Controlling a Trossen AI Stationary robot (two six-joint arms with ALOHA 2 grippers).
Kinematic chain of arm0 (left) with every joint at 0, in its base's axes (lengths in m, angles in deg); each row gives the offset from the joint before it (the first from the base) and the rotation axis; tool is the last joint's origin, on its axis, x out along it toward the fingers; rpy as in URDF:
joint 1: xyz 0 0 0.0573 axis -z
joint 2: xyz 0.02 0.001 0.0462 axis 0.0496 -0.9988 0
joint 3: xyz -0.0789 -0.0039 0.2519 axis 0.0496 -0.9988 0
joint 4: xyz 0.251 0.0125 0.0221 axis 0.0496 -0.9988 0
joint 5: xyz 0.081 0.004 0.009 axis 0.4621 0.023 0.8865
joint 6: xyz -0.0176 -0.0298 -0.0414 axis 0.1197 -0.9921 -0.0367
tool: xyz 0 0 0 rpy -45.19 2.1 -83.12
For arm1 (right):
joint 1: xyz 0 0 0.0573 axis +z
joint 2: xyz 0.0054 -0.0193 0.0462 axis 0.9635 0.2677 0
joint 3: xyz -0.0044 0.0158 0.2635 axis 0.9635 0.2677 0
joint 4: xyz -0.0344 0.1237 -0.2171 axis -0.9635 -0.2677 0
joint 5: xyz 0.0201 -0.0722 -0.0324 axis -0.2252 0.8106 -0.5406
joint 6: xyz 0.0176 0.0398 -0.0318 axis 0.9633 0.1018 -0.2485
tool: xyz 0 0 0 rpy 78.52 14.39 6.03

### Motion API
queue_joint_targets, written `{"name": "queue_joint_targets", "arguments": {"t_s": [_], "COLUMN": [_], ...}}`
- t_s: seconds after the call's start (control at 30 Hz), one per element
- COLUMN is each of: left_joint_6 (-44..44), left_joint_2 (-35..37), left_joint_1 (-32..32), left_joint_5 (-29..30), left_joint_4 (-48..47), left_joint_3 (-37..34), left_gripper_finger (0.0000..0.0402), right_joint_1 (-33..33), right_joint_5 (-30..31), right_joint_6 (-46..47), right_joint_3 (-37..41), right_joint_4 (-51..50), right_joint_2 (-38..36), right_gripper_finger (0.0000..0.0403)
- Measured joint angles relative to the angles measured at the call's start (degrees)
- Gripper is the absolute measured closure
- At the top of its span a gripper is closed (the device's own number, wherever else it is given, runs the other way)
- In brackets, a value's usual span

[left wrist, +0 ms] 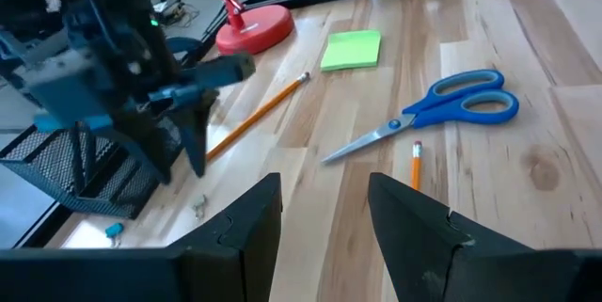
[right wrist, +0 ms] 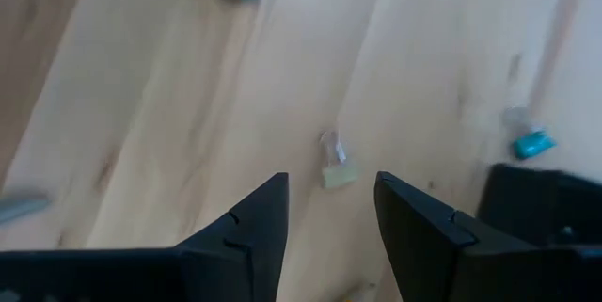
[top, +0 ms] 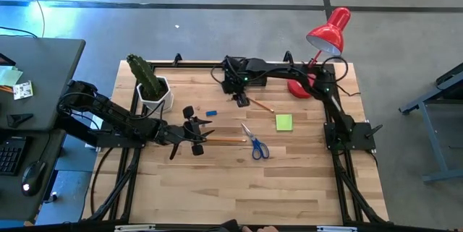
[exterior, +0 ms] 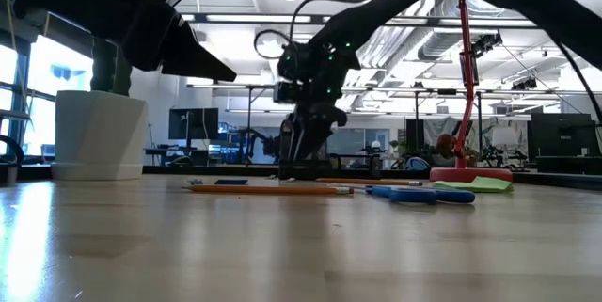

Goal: Pick and place office supplies into organizer
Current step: Put the top yellow pencil into the top left section of the desk organizer

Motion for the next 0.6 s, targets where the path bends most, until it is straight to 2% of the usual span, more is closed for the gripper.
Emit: {"name": "queue_joint_targets", "arguments": {"t_s": [0.17,0.47,0.6], "left_joint_6": [-0.2,-0.4,-0.5], "left_joint_2": [0.0,0.0,0.0], "left_joint_1": [0.0,0.0,0.0], "left_joint_5": [0.0,0.0,0.0], "left_joint_4": [-0.6,-0.7,-1.5], "left_joint_3": [0.0,0.0,0.0], "left_gripper_finger": [0.0252,0.0252,0.0252], "right_joint_1": [0.0,0.1,-0.4], "right_joint_5": [1.1,1.7,-1.0], "right_joint_6": [-1.3,-3.3,-1.2], "right_joint_3": [-2.8,-2.9,-2.9], "right_joint_4": [-3.2,-4.0,-4.2], "right_joint_2": [1.7,1.8,1.8], "right_gripper_finger": [0.0249,0.0249,0.0249]}}
